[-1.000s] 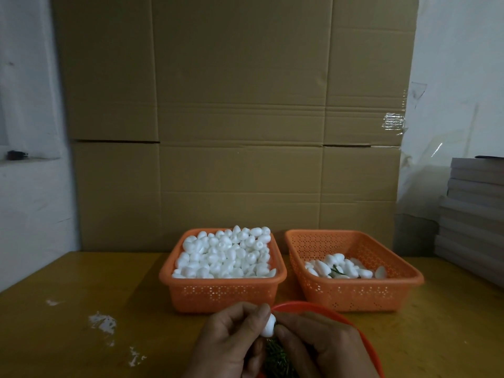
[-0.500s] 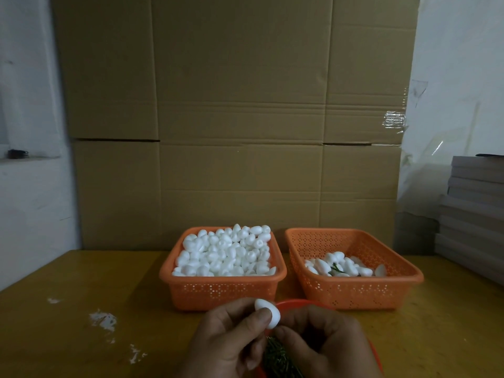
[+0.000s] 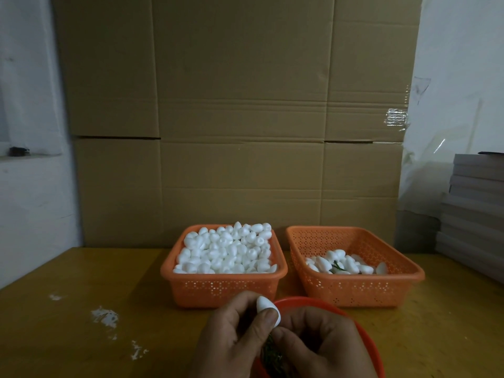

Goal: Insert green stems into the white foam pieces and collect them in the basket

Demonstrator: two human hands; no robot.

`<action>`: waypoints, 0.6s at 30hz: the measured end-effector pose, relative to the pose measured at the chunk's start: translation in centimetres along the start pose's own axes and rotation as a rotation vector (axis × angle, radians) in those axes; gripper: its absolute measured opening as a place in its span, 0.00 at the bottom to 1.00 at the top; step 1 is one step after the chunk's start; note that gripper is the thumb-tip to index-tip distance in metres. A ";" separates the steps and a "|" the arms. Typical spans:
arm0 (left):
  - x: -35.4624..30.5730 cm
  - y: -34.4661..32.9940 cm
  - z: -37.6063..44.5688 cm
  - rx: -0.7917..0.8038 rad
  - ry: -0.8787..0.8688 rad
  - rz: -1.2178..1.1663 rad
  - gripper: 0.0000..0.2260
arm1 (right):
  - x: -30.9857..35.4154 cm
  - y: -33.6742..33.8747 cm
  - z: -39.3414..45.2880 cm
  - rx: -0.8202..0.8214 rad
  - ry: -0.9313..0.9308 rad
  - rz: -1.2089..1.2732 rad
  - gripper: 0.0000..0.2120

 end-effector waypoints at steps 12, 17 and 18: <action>-0.3 0.3 -0.2 -0.042 -0.116 0.060 0.14 | 0.1 -0.5 0.2 -0.051 -0.065 0.101 0.06; -0.2 0.2 -0.1 -0.056 -0.143 0.085 0.13 | 0.0 -0.7 -0.1 -0.071 -0.079 0.186 0.06; -0.3 0.2 -0.1 -0.061 -0.149 0.094 0.13 | -0.1 -0.8 -0.1 -0.073 -0.081 0.195 0.06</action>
Point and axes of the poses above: each hand's wrist, its own z-axis towards the middle knuckle, its own y-axis out of the back of the hand, x = y × z, the point moved 5 cm from there along z, towards the middle knuckle, and after that the axes turned 14 degrees about z, right-handed, at the moved point
